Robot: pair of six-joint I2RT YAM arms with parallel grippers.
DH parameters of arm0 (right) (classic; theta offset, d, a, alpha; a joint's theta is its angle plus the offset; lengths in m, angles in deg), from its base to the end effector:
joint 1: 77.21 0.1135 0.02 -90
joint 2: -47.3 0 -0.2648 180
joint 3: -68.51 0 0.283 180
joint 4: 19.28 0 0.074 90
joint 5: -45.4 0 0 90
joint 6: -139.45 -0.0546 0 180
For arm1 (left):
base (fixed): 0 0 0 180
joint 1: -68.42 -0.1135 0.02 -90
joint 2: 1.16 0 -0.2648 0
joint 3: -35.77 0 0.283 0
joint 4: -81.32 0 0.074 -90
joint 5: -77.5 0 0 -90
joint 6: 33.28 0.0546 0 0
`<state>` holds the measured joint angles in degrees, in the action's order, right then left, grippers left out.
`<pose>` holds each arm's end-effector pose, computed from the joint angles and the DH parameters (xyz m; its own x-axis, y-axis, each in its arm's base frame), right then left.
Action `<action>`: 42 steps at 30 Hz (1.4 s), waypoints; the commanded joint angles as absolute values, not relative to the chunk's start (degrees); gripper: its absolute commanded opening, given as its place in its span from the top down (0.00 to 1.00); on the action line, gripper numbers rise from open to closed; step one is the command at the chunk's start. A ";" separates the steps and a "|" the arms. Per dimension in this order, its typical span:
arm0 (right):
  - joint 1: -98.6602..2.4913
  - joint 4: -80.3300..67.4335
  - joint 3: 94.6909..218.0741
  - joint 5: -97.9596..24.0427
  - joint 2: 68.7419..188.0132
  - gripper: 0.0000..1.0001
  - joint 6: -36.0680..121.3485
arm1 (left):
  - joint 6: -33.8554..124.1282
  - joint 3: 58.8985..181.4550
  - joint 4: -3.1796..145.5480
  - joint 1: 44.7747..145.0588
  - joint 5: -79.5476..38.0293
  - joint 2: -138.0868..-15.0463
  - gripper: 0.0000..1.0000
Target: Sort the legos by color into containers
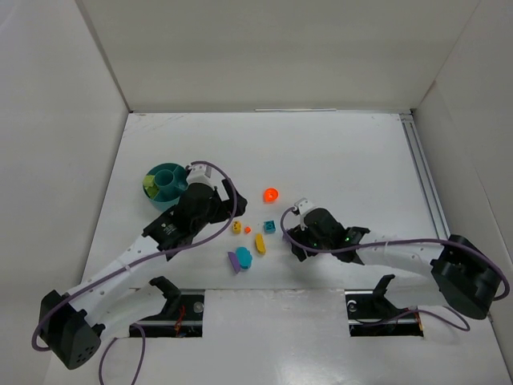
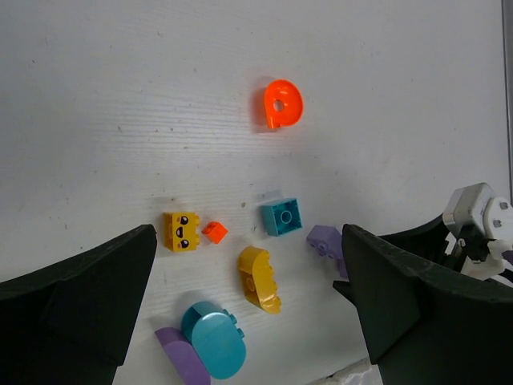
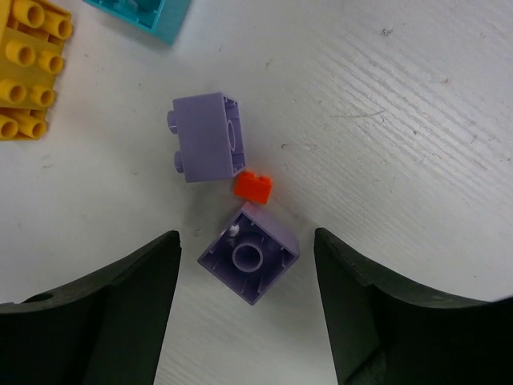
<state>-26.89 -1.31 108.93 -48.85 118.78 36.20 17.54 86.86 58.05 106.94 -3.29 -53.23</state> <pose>0.1707 0.1995 0.1216 -0.6381 -0.4111 -0.6510 -0.6064 0.7894 0.0958 0.2064 -0.1531 0.2650 -0.5653 -0.3470 -0.7483 0.1850 0.8307 -0.5251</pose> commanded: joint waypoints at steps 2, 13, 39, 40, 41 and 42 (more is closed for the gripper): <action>-26.23 -3.62 110.46 -49.17 120.16 0.31 32.50 | 16.37 86.50 58.18 107.09 -1.95 -50.65 0.00; -26.23 5.16 111.07 -53.30 116.83 0.60 31.44 | 15.32 85.98 58.18 107.09 -0.90 -50.64 0.00; -25.71 -7.30 158.86 -39.07 142.98 0.68 75.21 | -15.95 102.75 26.67 107.09 38.20 -36.76 0.00; -25.19 -7.92 163.76 -39.06 145.36 0.68 75.21 | -22.50 103.29 24.02 107.09 39.87 -36.76 0.00; -24.40 -7.92 166.33 -38.11 149.82 0.68 74.60 | -25.08 103.29 21.64 107.09 41.19 -36.23 0.00; -23.78 -7.92 168.79 -37.57 152.04 0.68 74.59 | -27.29 103.99 17.97 107.09 43.55 -36.23 0.00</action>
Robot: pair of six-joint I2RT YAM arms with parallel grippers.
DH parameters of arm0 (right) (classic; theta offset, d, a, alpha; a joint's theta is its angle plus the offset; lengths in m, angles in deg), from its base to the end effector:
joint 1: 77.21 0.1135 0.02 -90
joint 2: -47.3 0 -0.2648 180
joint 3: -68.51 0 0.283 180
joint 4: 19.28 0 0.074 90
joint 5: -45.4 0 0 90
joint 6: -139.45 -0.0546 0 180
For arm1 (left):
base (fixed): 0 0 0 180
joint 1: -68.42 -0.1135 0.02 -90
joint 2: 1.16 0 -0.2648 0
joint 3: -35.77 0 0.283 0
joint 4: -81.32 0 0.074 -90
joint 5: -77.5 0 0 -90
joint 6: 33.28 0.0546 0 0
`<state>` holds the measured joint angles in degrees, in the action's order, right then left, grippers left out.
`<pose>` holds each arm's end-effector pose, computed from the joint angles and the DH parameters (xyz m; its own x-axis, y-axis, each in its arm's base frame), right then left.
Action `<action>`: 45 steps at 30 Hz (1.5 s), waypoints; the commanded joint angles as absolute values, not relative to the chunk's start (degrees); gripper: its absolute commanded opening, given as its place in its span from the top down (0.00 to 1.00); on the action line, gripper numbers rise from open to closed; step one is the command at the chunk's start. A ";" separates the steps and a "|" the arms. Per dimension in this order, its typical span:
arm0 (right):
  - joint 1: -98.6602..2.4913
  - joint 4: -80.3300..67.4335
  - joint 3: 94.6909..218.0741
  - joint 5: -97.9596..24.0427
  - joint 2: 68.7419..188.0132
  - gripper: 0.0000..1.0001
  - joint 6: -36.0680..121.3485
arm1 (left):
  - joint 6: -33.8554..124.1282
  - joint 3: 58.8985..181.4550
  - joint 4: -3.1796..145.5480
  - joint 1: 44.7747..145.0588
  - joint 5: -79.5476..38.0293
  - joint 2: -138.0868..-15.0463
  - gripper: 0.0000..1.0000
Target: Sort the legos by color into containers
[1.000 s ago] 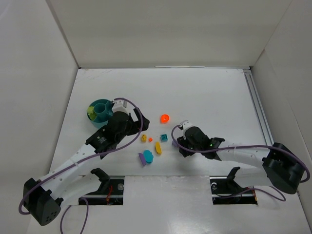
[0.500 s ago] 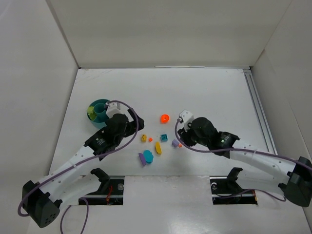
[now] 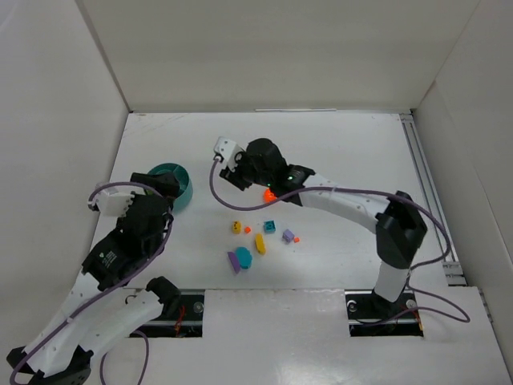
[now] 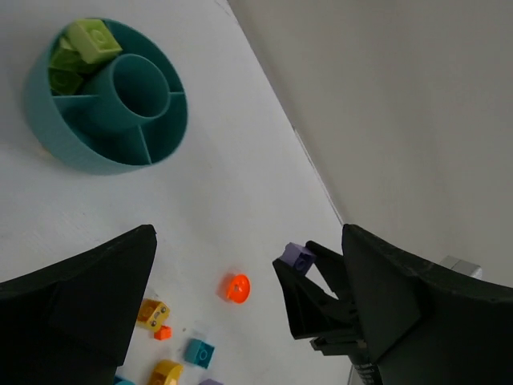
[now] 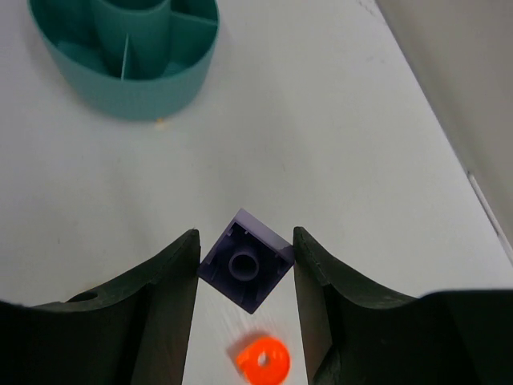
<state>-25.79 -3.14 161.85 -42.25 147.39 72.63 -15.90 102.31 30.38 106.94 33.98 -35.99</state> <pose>0.2888 0.3656 0.2909 0.0937 -0.5132 -0.8532 -0.8352 0.4259 -0.3480 0.1410 -0.0617 0.3767 0.0250 -0.8598 -0.5100 -0.2778 0.4841 -0.8298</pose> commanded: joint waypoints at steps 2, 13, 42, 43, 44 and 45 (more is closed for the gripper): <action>-21.67 -7.92 175.80 -38.18 157.91 0.68 73.19 | -32.90 104.52 14.87 107.09 44.80 -35.44 0.00; -16.65 -7.92 200.35 -49.16 180.09 0.67 64.66 | -31.26 100.30 18.01 107.09 43.66 -29.11 0.00; -13.75 -7.40 205.65 -47.85 187.75 0.42 60.00 | -25.90 98.72 22.76 107.09 42.08 -28.49 0.00; -13.75 -7.40 205.64 -47.85 187.75 0.40 60.00 | -25.90 98.72 22.76 107.09 42.08 -28.49 0.00; -13.75 -7.40 205.64 -47.85 187.75 0.35 60.00 | -25.90 98.72 22.76 107.09 42.08 -28.49 0.00; -13.75 -7.40 205.64 -47.85 187.22 0.35 60.00 | -25.90 98.72 22.76 107.09 42.08 -28.49 0.00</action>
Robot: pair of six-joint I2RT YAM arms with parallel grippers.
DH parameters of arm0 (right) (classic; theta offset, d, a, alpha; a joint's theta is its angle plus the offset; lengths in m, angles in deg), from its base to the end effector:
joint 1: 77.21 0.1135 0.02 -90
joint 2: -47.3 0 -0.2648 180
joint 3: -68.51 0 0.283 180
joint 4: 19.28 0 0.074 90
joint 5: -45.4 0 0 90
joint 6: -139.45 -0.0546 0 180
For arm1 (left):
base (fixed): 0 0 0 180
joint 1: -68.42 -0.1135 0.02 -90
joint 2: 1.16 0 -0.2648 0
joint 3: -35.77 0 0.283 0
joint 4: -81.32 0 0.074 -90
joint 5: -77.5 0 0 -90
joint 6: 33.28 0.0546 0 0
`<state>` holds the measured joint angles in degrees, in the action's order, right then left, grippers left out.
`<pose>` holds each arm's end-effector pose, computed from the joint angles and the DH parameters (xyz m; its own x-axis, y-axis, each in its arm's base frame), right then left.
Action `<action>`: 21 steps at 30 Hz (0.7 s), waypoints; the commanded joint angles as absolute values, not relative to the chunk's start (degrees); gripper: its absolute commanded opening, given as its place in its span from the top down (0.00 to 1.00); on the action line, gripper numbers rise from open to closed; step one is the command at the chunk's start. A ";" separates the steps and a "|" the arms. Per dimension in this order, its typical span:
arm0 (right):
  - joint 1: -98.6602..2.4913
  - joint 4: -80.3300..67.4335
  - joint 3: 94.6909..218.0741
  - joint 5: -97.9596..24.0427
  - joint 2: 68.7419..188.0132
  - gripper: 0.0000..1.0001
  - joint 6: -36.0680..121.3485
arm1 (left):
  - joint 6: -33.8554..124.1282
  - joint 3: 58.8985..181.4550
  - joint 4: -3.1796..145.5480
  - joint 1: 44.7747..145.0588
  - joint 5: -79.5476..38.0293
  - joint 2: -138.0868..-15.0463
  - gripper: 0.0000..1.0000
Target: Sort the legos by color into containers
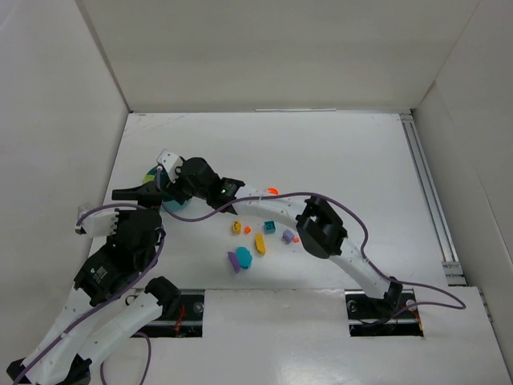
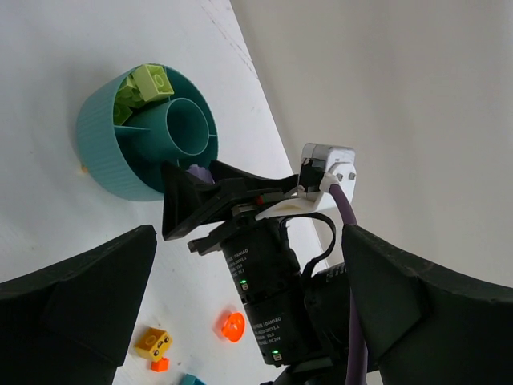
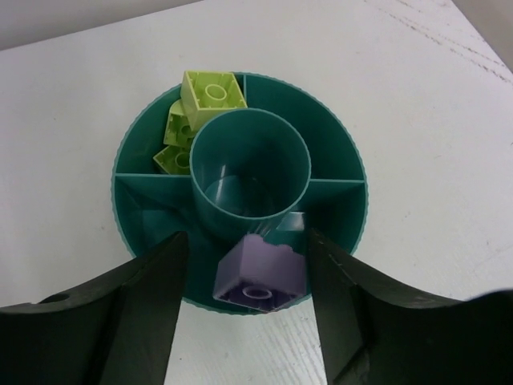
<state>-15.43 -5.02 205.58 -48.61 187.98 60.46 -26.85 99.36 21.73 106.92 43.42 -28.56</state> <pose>0.3011 0.5529 0.2241 0.0194 -0.3667 -0.9301 -0.8596 0.4689 -0.2028 0.1137 -0.0326 0.3609 0.2097 -0.8783 -0.4296 -0.3364 0.3478 -0.8751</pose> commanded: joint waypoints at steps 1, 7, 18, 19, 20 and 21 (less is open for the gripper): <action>-13.75 -7.40 205.64 -47.85 187.22 0.34 60.00 | -25.38 98.72 23.28 107.09 42.08 -28.49 0.00; -13.75 -7.40 204.41 -47.85 185.12 0.31 60.61 | -24.85 98.72 23.29 107.09 41.55 -28.49 0.00; -13.23 -7.40 202.83 -45.74 182.21 0.59 61.94 | -23.70 98.72 24.43 107.09 41.03 -28.49 0.00; -13.23 -7.40 202.83 -45.74 182.21 0.59 62.46 | -23.70 98.72 24.43 107.09 41.03 -28.49 0.00; -12.70 -7.40 203.35 -45.74 182.21 0.61 62.46 | -23.70 98.72 24.43 107.09 41.03 -28.49 0.00; -12.70 -8.00 203.36 -47.40 182.21 0.62 62.46 | -23.70 98.72 24.43 107.09 40.51 -28.49 0.00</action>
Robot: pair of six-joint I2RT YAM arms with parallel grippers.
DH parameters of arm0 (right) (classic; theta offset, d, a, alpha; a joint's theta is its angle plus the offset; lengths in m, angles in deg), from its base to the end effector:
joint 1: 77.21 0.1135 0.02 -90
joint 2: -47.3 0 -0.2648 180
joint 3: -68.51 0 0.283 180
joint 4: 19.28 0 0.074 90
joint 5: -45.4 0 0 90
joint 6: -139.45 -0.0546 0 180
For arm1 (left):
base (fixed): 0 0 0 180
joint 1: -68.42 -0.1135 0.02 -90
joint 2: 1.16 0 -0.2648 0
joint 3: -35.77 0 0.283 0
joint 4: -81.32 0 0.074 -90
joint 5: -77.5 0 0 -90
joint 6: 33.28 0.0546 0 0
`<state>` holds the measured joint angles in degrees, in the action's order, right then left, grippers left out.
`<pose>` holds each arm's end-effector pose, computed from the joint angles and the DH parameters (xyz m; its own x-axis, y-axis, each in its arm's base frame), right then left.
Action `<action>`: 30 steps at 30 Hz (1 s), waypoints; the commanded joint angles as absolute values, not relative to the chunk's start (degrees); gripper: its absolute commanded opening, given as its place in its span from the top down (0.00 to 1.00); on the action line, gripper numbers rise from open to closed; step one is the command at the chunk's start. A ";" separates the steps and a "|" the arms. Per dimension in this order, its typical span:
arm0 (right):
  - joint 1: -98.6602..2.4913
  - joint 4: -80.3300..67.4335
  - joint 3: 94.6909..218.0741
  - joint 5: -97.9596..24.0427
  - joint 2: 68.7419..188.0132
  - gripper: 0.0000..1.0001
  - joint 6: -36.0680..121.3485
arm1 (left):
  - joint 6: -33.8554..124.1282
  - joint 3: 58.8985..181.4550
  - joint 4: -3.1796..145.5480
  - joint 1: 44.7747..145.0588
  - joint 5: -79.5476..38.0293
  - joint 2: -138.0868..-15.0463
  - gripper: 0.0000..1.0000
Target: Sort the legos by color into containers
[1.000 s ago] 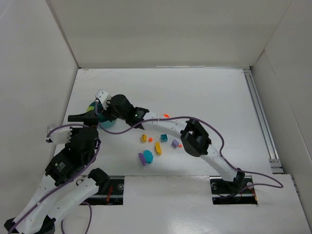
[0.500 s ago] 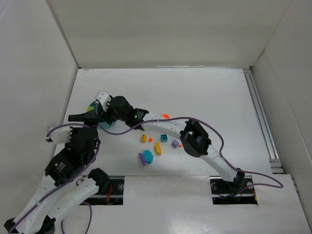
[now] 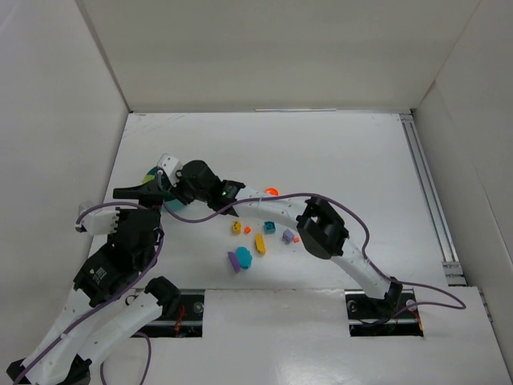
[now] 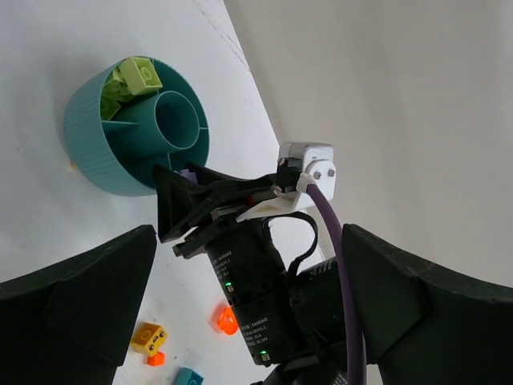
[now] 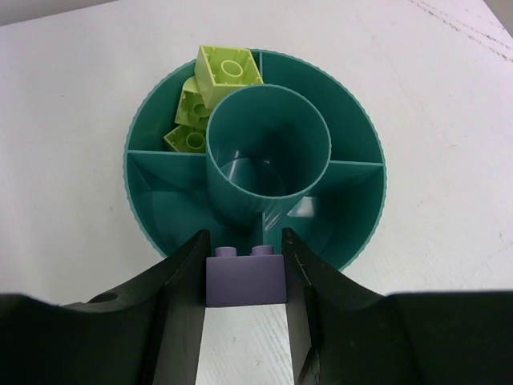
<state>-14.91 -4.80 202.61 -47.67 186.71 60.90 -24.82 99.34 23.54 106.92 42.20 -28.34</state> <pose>0.2926 0.5510 0.2161 0.0166 -0.3948 -0.9186 -0.8748 0.4392 -0.2046 0.1142 -0.0339 0.3639 0.1904 -0.8818 -0.4314 -0.3169 0.3607 -0.8772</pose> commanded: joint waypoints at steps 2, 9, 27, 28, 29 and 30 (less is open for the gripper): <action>-12.70 -8.53 203.36 -48.46 182.21 0.62 61.77 | -23.18 98.72 24.95 107.09 40.50 -28.49 0.00; -12.17 -14.32 202.83 -52.16 182.21 0.62 59.30 | -22.65 98.19 25.49 107.09 40.50 -28.49 0.00; -12.17 -16.54 208.01 -50.49 188.53 0.45 58.16 | -21.86 97.67 26.63 107.09 40.50 -27.97 0.00; -12.17 -16.54 208.01 -50.49 188.54 0.43 58.16 | -21.86 97.67 26.63 107.09 40.50 -27.97 0.00; -12.17 -16.54 208.01 -50.49 188.54 0.42 58.16 | -21.86 97.67 26.63 107.09 40.50 -27.97 0.00; -12.17 -16.54 208.54 -50.49 189.15 0.42 58.16 | -21.86 97.67 26.63 107.09 40.50 -27.97 0.00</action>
